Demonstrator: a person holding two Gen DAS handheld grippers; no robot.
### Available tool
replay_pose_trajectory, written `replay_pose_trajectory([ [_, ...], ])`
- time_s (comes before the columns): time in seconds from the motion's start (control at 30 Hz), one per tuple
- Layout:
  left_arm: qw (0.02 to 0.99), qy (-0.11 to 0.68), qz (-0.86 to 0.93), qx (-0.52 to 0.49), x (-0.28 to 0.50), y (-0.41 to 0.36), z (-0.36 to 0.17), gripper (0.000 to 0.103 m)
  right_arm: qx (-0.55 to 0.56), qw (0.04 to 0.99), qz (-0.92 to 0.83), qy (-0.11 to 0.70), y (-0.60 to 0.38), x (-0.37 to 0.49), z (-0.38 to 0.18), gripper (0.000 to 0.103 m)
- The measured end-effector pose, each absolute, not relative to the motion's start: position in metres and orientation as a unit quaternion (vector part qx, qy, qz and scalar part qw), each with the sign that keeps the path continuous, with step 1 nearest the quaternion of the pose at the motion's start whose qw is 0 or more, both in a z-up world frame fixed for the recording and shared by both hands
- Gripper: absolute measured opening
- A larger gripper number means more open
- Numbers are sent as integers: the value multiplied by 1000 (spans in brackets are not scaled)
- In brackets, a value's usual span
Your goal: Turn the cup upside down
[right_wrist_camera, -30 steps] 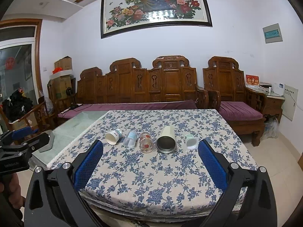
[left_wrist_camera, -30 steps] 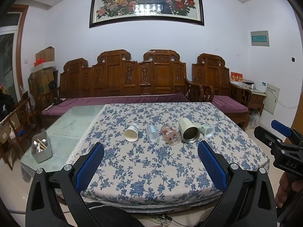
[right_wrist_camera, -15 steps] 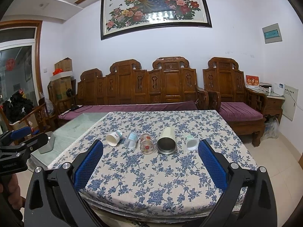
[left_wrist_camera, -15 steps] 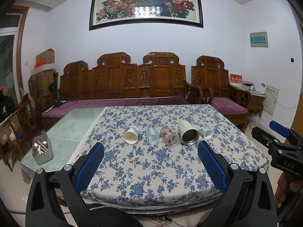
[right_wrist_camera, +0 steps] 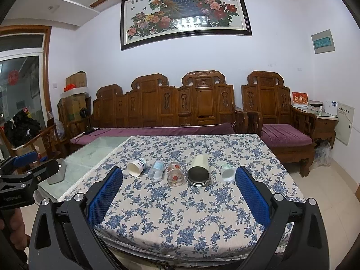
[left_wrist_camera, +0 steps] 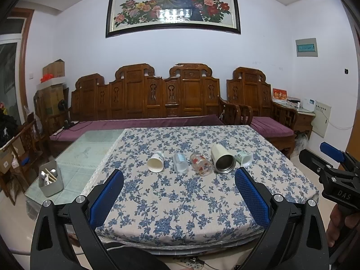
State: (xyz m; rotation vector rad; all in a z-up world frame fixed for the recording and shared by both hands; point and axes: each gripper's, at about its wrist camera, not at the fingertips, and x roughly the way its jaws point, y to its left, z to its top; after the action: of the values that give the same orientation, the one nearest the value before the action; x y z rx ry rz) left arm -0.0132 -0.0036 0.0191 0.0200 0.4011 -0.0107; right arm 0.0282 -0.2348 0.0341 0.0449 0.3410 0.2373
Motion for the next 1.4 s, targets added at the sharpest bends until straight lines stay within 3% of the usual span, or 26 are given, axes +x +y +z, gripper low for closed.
replay_pose_trajectory([
  [0.9, 978, 209, -9, 15, -12, -11, 16, 95, 27, 978, 114, 172, -241, 31, 35, 100],
  [1.4, 956, 287, -43, 43, 68, -10, -4, 95, 17, 967, 147, 209, -232, 103, 7, 100],
])
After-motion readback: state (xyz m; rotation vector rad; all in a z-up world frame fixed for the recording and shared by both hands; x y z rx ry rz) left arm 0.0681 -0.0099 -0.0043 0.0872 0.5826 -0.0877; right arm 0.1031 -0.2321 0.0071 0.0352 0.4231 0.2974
